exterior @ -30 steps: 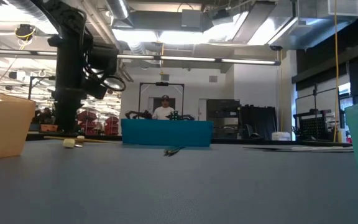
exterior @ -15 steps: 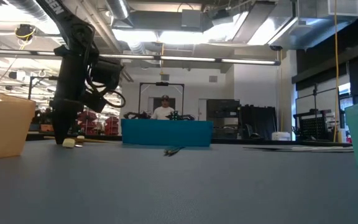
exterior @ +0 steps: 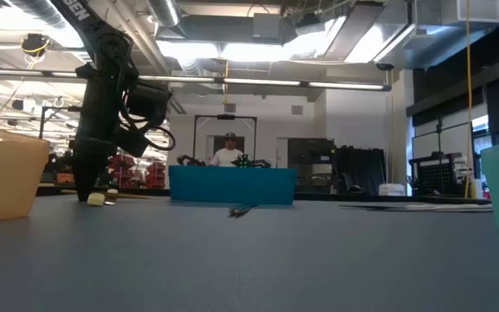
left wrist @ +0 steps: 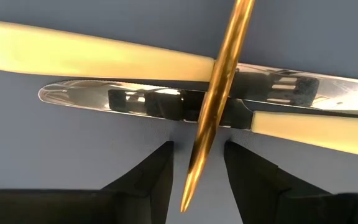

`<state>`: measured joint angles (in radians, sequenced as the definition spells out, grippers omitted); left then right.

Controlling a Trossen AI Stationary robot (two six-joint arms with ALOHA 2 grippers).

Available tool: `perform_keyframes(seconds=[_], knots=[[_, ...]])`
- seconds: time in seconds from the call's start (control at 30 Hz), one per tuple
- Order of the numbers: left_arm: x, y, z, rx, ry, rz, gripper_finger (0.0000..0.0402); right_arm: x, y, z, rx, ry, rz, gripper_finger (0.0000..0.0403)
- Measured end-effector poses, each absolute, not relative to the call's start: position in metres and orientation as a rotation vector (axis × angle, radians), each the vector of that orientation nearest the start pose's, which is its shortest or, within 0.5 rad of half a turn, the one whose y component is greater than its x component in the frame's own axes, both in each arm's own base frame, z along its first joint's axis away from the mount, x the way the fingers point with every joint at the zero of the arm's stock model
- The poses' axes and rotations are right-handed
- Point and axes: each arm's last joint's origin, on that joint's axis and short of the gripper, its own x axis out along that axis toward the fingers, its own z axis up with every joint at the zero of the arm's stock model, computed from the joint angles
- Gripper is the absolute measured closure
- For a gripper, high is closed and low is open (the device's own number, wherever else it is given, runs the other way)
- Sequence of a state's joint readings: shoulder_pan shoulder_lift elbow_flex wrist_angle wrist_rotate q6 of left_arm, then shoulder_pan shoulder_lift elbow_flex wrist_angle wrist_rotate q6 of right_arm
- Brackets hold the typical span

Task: Sort silverware by color (type)
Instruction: Put the gold knife into the blue bin

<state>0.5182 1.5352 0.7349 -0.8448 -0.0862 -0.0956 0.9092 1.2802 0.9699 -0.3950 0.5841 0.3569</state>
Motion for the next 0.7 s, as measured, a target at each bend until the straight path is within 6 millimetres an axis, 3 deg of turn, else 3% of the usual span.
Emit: perform_keyframes(seconds=[0.7], knots=[[0.1872, 0.1092, 0.1363, -0.436, 1.609, 0.53, 0.0341, 0.176, 0.2001, 0.2791, -0.135, 0.562, 0.212, 0.0203]])
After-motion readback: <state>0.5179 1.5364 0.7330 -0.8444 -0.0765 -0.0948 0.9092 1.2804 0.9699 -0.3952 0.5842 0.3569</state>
